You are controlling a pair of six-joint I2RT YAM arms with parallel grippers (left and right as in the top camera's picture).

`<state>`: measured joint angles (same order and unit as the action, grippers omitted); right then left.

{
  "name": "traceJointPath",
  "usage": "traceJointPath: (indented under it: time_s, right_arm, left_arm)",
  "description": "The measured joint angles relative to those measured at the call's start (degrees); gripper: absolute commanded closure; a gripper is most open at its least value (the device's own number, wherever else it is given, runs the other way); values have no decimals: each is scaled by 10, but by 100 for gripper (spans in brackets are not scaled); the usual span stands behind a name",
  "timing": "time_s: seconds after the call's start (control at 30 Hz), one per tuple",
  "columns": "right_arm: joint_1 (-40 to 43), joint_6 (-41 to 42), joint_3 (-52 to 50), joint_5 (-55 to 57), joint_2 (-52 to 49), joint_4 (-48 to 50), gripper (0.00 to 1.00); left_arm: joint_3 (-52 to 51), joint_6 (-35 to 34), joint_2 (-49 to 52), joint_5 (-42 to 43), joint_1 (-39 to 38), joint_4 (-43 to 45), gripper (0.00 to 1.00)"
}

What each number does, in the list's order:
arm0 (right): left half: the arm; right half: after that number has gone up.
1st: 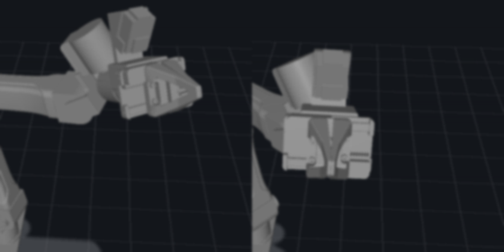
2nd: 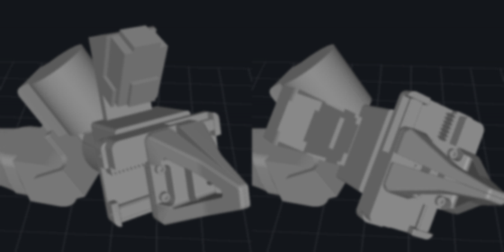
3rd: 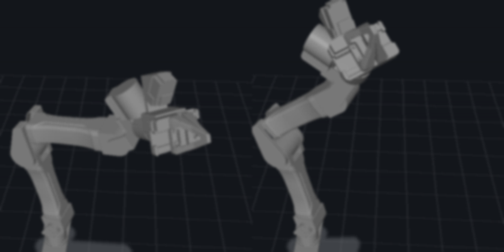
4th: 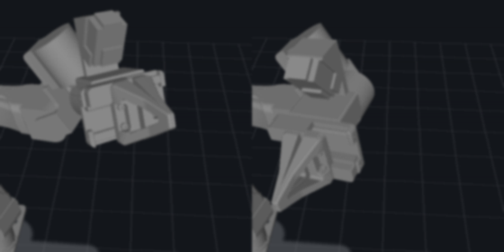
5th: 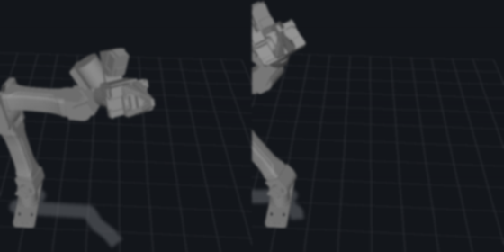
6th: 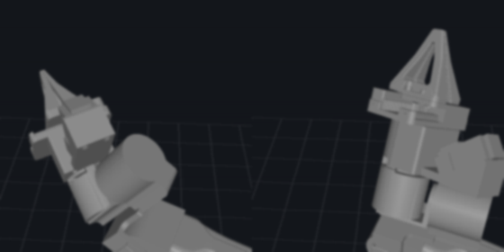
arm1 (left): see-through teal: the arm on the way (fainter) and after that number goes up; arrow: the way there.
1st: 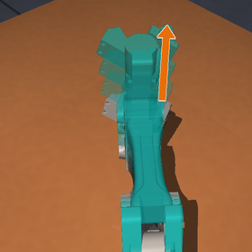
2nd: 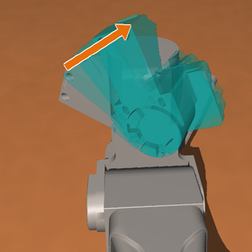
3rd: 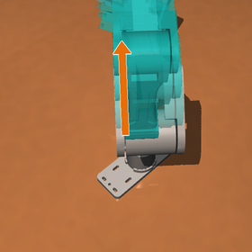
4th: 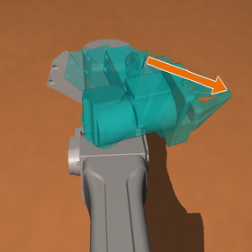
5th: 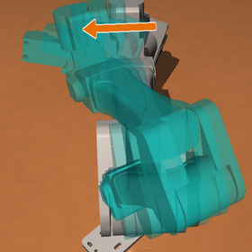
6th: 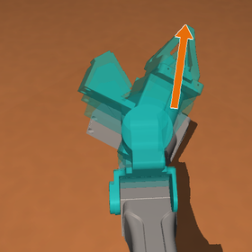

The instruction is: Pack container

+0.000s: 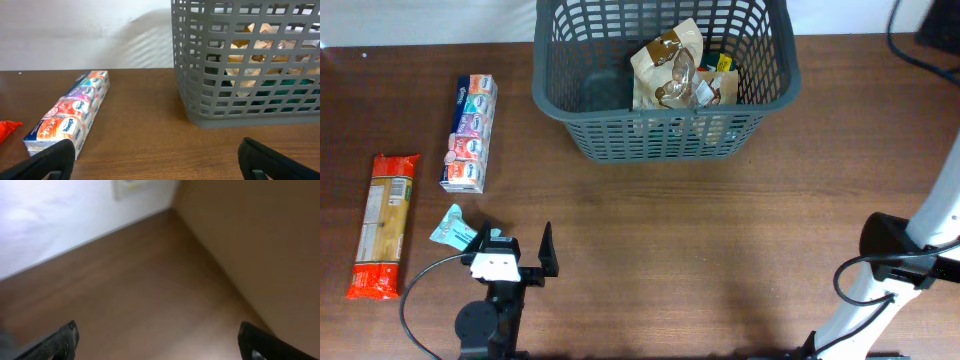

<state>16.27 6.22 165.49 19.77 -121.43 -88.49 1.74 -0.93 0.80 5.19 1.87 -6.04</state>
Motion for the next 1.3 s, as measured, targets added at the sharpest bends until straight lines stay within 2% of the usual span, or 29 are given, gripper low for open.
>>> traceJointPath:
  time_s: [0.2, 0.67, 1.3]
  right_arm:
    - [37, 0, 0, 6, 0, -38, 1]
    - [137, 0, 0, 8, 0, -47, 1]
    - [141, 0, 0, 8, 0, -63, 1]
  left_arm:
    - [0, 0, 0, 0, 0, 0, 1]
    - [0, 0, 0, 0, 0, 0, 1]
    - [0, 0, 0, -25, 0, 3, 1]
